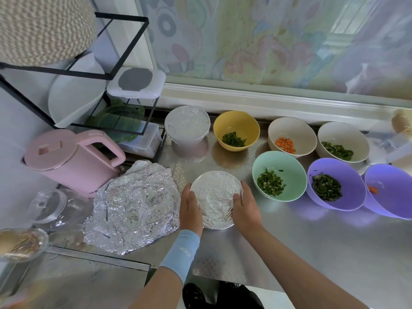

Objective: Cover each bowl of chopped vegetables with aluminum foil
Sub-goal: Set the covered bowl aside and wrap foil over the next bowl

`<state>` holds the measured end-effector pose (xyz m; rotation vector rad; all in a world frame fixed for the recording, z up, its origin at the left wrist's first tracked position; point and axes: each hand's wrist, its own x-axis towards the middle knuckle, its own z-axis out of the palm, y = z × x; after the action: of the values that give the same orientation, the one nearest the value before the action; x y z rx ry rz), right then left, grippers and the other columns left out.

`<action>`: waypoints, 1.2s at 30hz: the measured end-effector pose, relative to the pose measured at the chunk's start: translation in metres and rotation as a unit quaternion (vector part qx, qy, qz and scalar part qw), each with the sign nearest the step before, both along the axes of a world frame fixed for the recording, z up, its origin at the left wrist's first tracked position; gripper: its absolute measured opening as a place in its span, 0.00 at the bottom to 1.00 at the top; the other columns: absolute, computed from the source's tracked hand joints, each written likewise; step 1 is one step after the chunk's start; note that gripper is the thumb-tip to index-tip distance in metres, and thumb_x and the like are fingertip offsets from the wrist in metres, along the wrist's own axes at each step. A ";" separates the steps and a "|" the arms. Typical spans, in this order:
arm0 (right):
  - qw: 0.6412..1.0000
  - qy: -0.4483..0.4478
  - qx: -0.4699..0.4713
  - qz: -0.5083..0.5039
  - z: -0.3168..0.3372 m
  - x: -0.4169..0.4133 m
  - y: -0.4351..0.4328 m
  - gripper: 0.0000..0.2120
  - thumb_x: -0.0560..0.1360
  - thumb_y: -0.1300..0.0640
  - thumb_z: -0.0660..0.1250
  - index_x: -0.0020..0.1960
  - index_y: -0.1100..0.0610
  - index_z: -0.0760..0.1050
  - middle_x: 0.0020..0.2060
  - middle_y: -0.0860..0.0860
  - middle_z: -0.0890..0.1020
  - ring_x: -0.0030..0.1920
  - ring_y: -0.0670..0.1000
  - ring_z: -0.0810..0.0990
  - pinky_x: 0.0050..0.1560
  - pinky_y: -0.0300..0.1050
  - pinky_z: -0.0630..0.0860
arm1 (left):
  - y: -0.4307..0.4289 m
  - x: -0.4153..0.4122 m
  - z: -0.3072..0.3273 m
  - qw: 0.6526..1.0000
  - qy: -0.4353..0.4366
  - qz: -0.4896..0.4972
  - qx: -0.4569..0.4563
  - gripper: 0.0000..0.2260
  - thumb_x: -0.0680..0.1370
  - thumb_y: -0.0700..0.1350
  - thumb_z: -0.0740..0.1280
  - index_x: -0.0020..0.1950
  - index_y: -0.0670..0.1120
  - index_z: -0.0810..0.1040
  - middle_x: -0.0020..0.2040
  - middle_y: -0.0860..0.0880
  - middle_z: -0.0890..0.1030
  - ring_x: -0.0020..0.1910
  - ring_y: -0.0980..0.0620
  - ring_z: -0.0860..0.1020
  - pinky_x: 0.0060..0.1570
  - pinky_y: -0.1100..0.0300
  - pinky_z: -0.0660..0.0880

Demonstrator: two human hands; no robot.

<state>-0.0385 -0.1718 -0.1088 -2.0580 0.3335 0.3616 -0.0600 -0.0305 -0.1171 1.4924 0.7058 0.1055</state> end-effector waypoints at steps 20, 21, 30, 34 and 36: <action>0.819 -0.236 -0.373 0.367 -0.015 0.013 -0.013 0.34 0.81 0.39 0.47 0.79 0.59 0.48 0.79 0.54 0.48 0.79 0.51 0.42 0.76 0.52 0.43 | 0.025 -0.001 -0.013 0.688 -0.056 -0.392 0.608 0.33 0.79 0.56 0.54 0.80 0.41 0.53 0.80 0.43 0.50 0.79 0.45 0.47 0.75 0.44 0.47; 0.813 -0.247 -0.375 0.372 -0.013 0.014 -0.011 0.34 0.81 0.40 0.47 0.79 0.59 0.49 0.79 0.54 0.49 0.79 0.51 0.43 0.76 0.52 0.44 | 0.025 0.005 -0.009 0.683 -0.063 -0.395 0.611 0.32 0.78 0.55 0.53 0.80 0.42 0.53 0.80 0.44 0.50 0.79 0.45 0.47 0.75 0.44 0.47; 0.835 -0.196 -0.335 0.391 -0.013 0.033 -0.010 0.34 0.80 0.39 0.44 0.79 0.55 0.40 0.78 0.50 0.38 0.77 0.48 0.33 0.77 0.50 0.39 | 0.040 0.044 -0.013 0.662 -0.056 -0.453 0.594 0.30 0.80 0.56 0.40 0.80 0.45 0.47 0.80 0.50 0.42 0.79 0.52 0.41 0.78 0.51 0.45; 0.941 -0.118 -0.202 0.245 -0.013 0.024 -0.012 0.32 0.82 0.43 0.48 0.80 0.54 0.40 0.79 0.48 0.40 0.78 0.46 0.40 0.74 0.40 0.42 | 0.047 0.025 -0.018 0.885 -0.040 -0.332 0.324 0.28 0.81 0.55 0.46 0.80 0.49 0.52 0.80 0.56 0.49 0.77 0.63 0.47 0.77 0.62 0.48; 0.978 -0.056 -0.102 0.171 -0.011 0.019 -0.010 0.29 0.83 0.47 0.50 0.80 0.51 0.42 0.79 0.47 0.47 0.78 0.47 0.48 0.71 0.36 0.46 | 0.040 0.009 -0.017 0.954 -0.026 -0.235 0.186 0.27 0.80 0.55 0.49 0.79 0.51 0.56 0.79 0.57 0.56 0.76 0.65 0.54 0.75 0.64 0.52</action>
<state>-0.0197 -0.1816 -0.1198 -2.3317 -0.0591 0.4308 -0.0508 0.0098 -0.1344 1.9767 0.2774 -0.0908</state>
